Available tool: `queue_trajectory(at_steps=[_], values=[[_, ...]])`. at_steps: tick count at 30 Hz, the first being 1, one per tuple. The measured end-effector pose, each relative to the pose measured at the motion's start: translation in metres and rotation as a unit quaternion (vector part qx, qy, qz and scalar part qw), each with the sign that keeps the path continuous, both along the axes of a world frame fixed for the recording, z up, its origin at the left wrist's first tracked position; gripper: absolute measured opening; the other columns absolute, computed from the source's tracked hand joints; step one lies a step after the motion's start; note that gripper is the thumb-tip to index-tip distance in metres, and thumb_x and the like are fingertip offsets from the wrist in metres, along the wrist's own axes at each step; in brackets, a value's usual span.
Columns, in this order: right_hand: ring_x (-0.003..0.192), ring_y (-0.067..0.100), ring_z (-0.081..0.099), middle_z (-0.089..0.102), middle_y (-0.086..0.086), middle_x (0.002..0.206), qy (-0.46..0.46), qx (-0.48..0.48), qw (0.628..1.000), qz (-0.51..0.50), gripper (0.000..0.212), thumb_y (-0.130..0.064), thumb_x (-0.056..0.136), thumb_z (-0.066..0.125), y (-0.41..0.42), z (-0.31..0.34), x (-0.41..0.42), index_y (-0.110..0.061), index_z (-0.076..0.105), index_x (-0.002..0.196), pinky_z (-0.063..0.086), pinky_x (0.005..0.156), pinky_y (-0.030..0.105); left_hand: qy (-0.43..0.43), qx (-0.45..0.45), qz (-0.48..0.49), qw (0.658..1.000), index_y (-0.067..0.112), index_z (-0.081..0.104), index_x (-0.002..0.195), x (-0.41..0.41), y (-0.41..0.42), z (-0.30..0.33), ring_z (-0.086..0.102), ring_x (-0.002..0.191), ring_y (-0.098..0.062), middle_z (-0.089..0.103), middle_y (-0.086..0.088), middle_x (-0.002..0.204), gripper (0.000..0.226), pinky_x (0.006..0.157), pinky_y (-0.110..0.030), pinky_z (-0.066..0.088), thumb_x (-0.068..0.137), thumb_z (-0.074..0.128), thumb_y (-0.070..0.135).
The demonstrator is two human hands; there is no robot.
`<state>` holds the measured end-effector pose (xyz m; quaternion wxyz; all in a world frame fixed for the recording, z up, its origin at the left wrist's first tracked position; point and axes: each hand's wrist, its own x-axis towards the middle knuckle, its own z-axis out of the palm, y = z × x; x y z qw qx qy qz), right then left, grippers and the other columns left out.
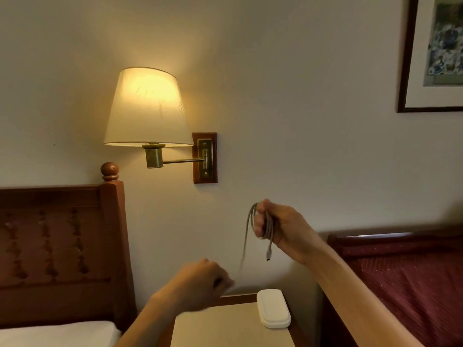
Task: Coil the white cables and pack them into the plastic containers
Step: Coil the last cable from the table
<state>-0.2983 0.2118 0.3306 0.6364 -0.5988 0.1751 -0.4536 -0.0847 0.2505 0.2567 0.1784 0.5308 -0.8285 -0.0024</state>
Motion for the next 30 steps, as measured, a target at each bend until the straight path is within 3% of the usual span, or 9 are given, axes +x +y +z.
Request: queue_trajectory(at_steps=[2,5,10,15,18,21,24,27,30], values=[[0.068,0.024,0.067,0.068,0.011,0.072,0.121,-0.1,0.986,-0.064,0.037,-0.021,0.106,0.032,0.001,-0.018,0.012,-0.005,0.059,0.087,0.055,0.067,0.032,-0.017,-0.023,-0.103,0.994,0.021,0.065,0.079,-0.017,0.021,0.019,0.055,0.058,-0.01,0.059,0.011,0.065,0.033,0.064,-0.029,0.05,0.099,0.046,0.039],[0.054,0.013,0.059,0.062,-0.001,0.059,0.216,-0.175,0.959,-0.054,0.038,-0.024,0.105,0.035,0.01,-0.046,0.027,-0.009,0.061,0.082,0.05,0.06,0.026,0.061,-0.219,-0.101,0.968,0.028,0.064,0.082,-0.005,0.022,0.039,0.051,0.05,0.0,0.052,0.022,0.061,0.03,0.052,-0.01,0.038,0.099,0.045,0.043],[0.046,0.009,0.03,0.038,-0.006,0.053,0.18,-0.081,0.979,0.049,0.042,-0.027,0.106,0.031,0.018,-0.049,0.028,-0.015,0.058,0.076,0.028,0.046,0.02,0.156,-0.282,-0.072,0.944,0.025,0.058,0.076,0.014,0.005,0.02,0.05,0.047,-0.006,0.052,0.015,0.056,0.035,0.048,-0.014,0.037,0.098,0.048,0.049],[0.043,0.007,0.028,0.033,-0.007,0.052,-0.009,0.096,0.983,0.159,0.04,-0.024,0.103,0.03,0.018,-0.033,0.019,-0.017,0.053,0.071,0.025,0.046,0.02,0.285,-0.244,-0.072,0.924,0.028,0.051,0.073,0.034,-0.005,0.002,0.042,0.047,-0.002,0.047,0.018,0.057,0.028,0.05,-0.012,0.03,0.098,0.049,0.039],[0.044,0.006,0.033,0.036,-0.006,0.054,-0.09,0.127,0.972,0.178,0.036,-0.024,0.102,0.03,0.015,-0.014,-0.002,-0.016,0.052,0.074,0.03,0.047,0.02,0.346,-0.202,-0.031,0.916,0.026,0.056,0.076,0.066,-0.013,-0.018,0.046,0.053,-0.011,0.05,0.008,0.062,0.036,0.051,-0.027,0.036,0.096,0.043,0.054],[0.046,0.008,0.039,0.043,-0.003,0.058,-0.084,0.119,0.977,0.154,0.037,-0.025,0.104,0.028,0.018,-0.007,-0.008,-0.014,0.052,0.077,0.036,0.048,0.02,0.31,-0.21,0.029,0.927,0.032,0.051,0.076,0.078,-0.013,-0.032,0.042,0.051,-0.009,0.048,0.01,0.06,0.033,0.051,-0.027,0.034,0.098,0.037,0.053],[0.051,0.012,0.05,0.054,0.002,0.062,-0.082,0.103,0.987,0.096,0.037,-0.026,0.105,0.029,0.015,-0.013,0.005,-0.013,0.053,0.079,0.046,0.053,0.022,0.128,-0.095,0.143,0.977,0.035,0.058,0.086,0.045,0.0,-0.029,0.055,0.064,-0.004,0.062,0.01,0.077,0.024,0.061,-0.026,0.046,0.1,0.039,0.043],[0.064,0.023,0.067,0.069,0.01,0.071,0.065,-0.045,0.997,-0.023,0.036,-0.025,0.106,0.032,0.012,-0.031,0.024,-0.009,0.054,0.082,0.053,0.065,0.031,-0.023,0.021,0.012,0.999,0.025,0.068,0.097,0.001,0.028,-0.012,0.063,0.078,-0.012,0.069,0.007,0.091,0.029,0.075,-0.03,0.053,0.099,0.044,0.042],[0.065,0.018,0.07,0.072,0.004,0.071,0.226,-0.17,0.958,-0.05,0.035,-0.027,0.103,0.035,0.022,-0.054,0.032,-0.009,0.059,0.085,0.054,0.065,0.025,0.058,-0.098,-0.098,0.989,0.025,0.066,0.086,0.001,0.043,0.025,0.059,0.064,-0.005,0.062,0.014,0.07,0.033,0.06,-0.016,0.045,0.099,0.041,0.043]])
